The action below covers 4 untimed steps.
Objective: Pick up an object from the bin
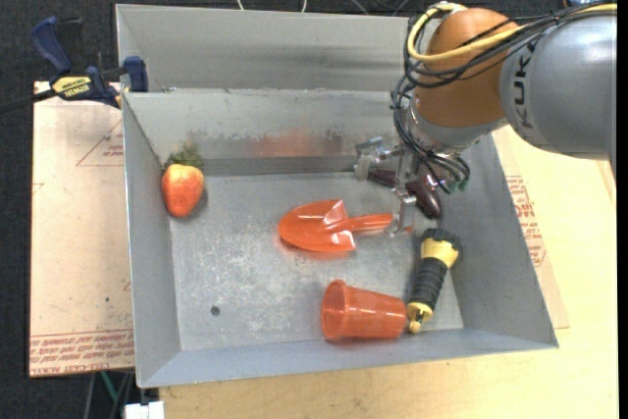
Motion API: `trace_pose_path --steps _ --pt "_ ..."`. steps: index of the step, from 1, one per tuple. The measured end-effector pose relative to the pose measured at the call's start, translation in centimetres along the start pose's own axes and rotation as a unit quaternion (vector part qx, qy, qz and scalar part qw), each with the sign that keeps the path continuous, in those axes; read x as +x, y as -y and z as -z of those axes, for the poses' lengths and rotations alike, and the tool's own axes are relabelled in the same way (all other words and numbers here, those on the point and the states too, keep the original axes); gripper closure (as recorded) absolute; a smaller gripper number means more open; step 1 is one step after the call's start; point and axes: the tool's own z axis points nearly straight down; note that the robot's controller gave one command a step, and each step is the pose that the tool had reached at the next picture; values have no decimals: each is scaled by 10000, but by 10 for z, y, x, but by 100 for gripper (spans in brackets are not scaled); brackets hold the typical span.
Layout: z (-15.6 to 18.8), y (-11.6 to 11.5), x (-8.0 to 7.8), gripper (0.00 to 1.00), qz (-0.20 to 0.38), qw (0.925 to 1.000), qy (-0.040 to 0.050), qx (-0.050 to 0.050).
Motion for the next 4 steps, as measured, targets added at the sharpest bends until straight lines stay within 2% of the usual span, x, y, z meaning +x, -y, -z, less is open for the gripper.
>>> trace_pose_path --steps 1,2,3,4 --pt "-56 -46 -12 0 711 9975 23 -15" --pt "-57 -39 -12 0 2118 9773 39 14" --pt "-55 -44 -30 100 721 9974 42 -13" --pt "-54 -44 -29 100 721 9974 43 -15"
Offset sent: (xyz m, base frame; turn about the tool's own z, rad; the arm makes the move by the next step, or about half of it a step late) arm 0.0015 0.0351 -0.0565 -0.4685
